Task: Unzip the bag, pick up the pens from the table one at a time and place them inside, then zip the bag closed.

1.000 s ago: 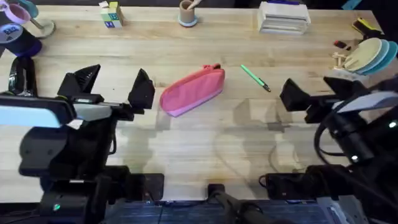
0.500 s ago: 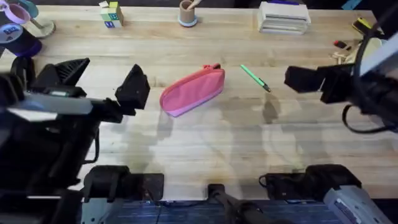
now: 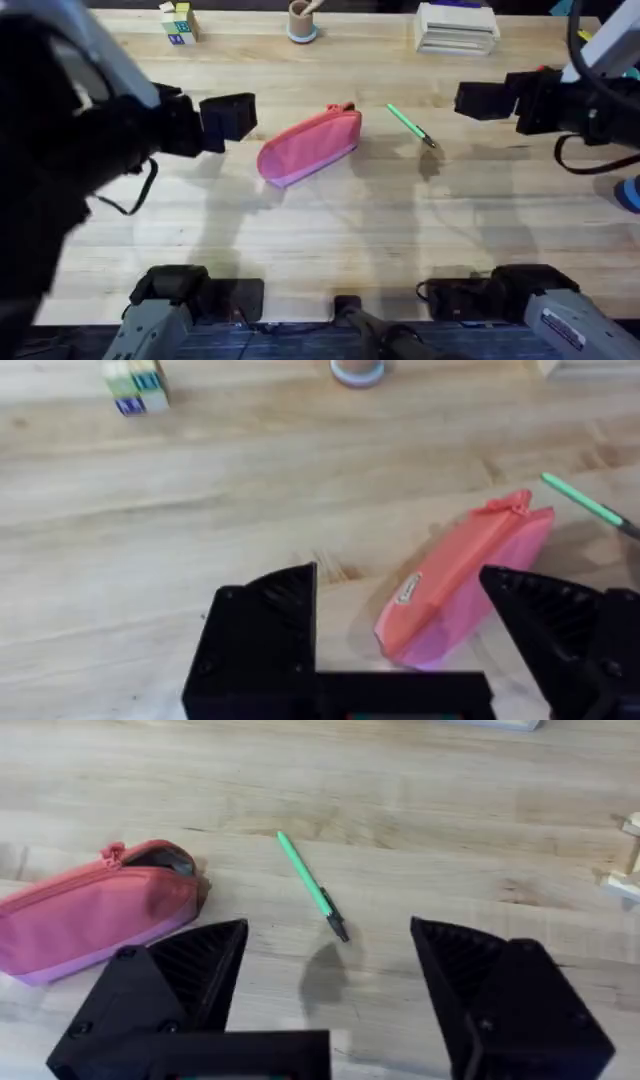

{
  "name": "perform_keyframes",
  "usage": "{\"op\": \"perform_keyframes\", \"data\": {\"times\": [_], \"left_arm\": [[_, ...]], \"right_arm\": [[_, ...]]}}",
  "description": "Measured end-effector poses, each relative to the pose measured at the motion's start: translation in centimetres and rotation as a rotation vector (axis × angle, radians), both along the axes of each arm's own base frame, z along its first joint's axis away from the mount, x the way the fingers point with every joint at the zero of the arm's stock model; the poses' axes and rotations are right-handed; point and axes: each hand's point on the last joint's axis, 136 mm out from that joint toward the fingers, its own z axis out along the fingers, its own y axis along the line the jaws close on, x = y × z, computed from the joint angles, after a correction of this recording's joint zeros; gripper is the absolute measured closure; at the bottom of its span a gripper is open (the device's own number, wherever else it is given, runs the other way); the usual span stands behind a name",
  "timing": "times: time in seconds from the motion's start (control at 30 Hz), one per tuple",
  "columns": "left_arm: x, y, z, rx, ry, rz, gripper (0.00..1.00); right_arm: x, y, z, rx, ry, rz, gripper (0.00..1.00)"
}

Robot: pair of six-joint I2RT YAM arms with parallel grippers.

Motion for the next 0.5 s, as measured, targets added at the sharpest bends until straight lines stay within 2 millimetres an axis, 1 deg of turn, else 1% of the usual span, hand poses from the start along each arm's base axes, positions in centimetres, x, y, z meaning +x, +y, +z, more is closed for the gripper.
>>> {"op": "perform_keyframes", "data": {"times": [0.17, 0.3, 0.4, 0.5], "left_arm": [[0.6, -0.3, -1.0, -0.011, 0.167, -0.014, 0.009], [0.7, -0.3, -1.7, -0.014, 0.271, -0.016, 0.008], [0.8, -0.3, -1.7, -0.014, 0.310, -0.016, 0.008], [0.9, -0.6, -1.6, -0.013, 0.308, -0.035, 0.008]], "right_arm": [[0.0, 0.0, 0.0, -0.004, -0.001, 0.004, 0.005], [0.0, 0.0, 0.1, -0.013, -0.005, 0.012, 0.004], [0.0, 0.0, 0.1, -0.025, -0.007, 0.022, 0.005], [0.0, 0.0, 0.1, -0.035, -0.009, 0.030, 0.005]]}}
